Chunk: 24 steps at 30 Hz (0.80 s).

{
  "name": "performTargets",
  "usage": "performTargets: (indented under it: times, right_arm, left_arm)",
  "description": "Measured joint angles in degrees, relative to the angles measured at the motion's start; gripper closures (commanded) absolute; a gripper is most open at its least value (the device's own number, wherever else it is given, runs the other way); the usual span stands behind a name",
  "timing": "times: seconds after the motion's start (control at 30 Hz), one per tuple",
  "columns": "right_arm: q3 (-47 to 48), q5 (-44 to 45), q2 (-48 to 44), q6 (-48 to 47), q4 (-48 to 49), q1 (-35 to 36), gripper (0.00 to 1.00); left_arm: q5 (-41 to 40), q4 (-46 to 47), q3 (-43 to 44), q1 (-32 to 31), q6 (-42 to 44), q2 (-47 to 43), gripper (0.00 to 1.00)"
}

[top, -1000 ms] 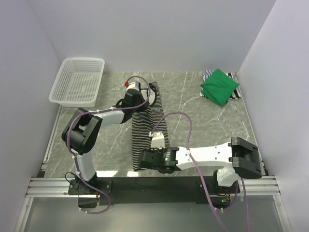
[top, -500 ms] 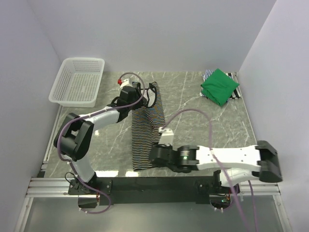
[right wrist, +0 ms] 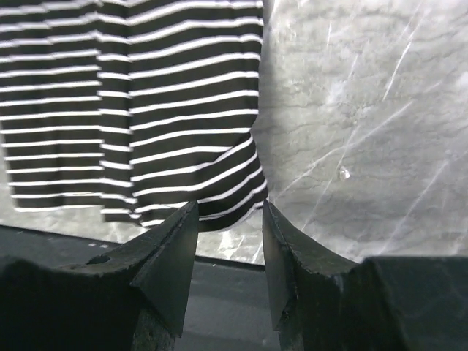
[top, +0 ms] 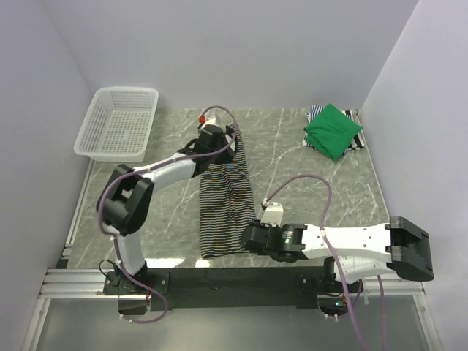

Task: Fold and stack the tank tops
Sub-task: Fold the tank top

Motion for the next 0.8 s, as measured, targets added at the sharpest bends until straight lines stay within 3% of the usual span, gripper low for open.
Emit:
performTargets:
  times: [0.3, 0.47, 0.8]
  right_arm:
    - [-5.14, -5.07, 4.59, -0.02, 8.79, -0.26, 0.58]
    - [-7.41, -6.21, 4.35, 0.66, 12.59, -0.26, 0.59]
    - [-7.08, -5.51, -1.4, 0.44, 8.17, 0.66, 0.58]
  left_arm:
    - [-2.05, -10.49, 10.45, 0.59, 0.02, 14.43, 0.99]
    - [-2.75, -13.11, 15.08, 2.27, 0.79, 17.68, 0.99]
    - [-1.33, -11.78, 15.19, 3.98, 4.22, 17.44, 0.56]
